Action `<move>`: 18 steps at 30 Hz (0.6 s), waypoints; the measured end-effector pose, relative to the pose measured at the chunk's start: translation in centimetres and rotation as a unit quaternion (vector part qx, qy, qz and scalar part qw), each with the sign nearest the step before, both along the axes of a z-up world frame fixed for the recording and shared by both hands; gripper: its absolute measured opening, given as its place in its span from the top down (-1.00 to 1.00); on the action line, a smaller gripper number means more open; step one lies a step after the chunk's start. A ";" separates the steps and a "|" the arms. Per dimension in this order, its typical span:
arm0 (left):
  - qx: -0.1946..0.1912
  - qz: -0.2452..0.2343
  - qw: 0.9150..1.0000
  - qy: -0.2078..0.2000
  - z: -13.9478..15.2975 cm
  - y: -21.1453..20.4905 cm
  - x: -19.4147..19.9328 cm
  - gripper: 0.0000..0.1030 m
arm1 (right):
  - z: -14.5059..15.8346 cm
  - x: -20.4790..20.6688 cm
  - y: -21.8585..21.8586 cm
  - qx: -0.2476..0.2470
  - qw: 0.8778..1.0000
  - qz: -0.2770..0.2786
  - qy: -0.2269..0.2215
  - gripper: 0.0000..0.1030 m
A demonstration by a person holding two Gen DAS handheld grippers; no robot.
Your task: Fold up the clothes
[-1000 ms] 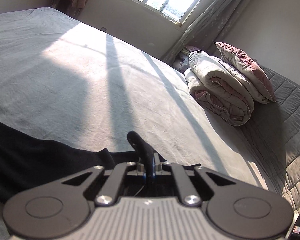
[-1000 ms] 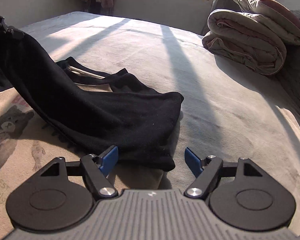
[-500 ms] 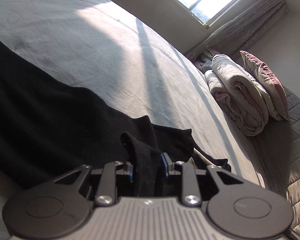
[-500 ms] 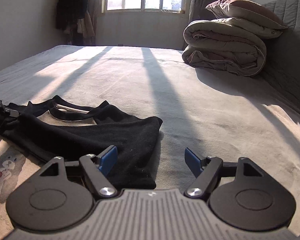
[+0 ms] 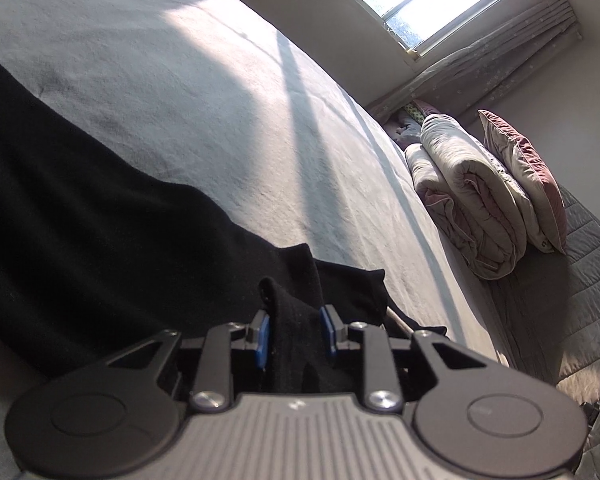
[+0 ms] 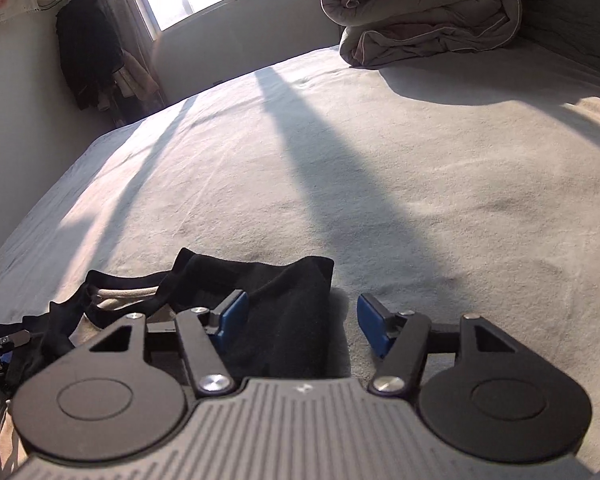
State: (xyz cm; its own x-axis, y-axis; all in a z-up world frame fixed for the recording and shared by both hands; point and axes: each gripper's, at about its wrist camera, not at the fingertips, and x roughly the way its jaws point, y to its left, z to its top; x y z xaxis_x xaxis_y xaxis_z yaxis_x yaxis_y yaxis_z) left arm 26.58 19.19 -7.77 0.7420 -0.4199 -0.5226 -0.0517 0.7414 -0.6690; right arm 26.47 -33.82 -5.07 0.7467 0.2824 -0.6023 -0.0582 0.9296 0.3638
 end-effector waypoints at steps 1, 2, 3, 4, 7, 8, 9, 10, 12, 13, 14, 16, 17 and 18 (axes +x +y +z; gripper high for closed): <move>0.001 -0.001 1.000 -0.001 0.0 0.0 0.0 0.63 | -0.5 0.3 -0.1 0.009 1.000 -0.001 -0.004 0.01; 0.007 -0.003 1.000 -0.001 -0.1 -0.1 0.1 0.80 | -0.7 0.5 -0.2 0.013 1.000 -0.003 -0.014 0.09; 0.013 -0.005 1.000 -0.002 -0.1 -0.2 0.1 0.90 | -0.8 0.5 -0.2 0.014 1.000 -0.004 -0.025 0.18; 0.019 -0.007 1.000 -0.002 -0.1 -0.4 0.2 0.91 | -0.9 0.5 -0.3 0.016 0.999 -0.006 -0.034 0.50; 0.042 -0.010 0.999 -0.011 0.4 -0.6 0.0 0.91 | -1.1 -0.1 -0.5 0.020 0.998 -0.015 -0.057 0.82; 0.048 -0.008 0.999 -0.019 1.0 -0.6 -0.3 0.91 | -1.1 -0.5 -0.7 0.023 0.997 -0.020 -0.066 0.84; 0.054 -0.006 0.998 -0.028 1.6 -0.6 -0.6 0.91 | -1.0 -0.9 -0.9 0.025 0.996 -0.025 -0.076 0.85; 0.054 -0.006 0.998 -0.040 2.1 -0.5 -0.8 0.92 | -0.9 -1.2 -1.1 0.029 0.996 -0.030 -0.083 0.86; 0.055 -0.007 0.996 -0.063 3.1 -0.4 -1.3 0.92 | -0.6 -1.5 -1.6 0.034 0.994 -0.037 -0.096 0.87; 0.052 -0.004 0.996 -0.072 3.3 -0.4 -1.4 0.92 | -0.6 -1.5 -1.7 0.035 0.994 -0.038 -0.098 0.87; 0.051 0.000 0.996 -0.074 3.2 -0.3 -1.3 0.92 | -0.7 -1.5 -1.8 0.036 0.994 -0.039 -0.100 0.87; 0.055 -0.003 0.997 -0.059 2.4 -0.4 -0.8 0.91 | -0.8 -1.3 -1.8 0.037 0.994 -0.040 -0.097 0.87; 0.060 -0.009 0.997 -0.042 1.8 -0.6 -0.3 0.91 | -1.0 -1.1 -1.8 0.036 0.994 -0.041 -0.090 0.87; 0.064 -0.016 0.997 -0.025 1.2 -0.8 0.1 0.88 | -1.2 -1.0 -1.8 0.036 0.995 -0.041 -0.084 0.87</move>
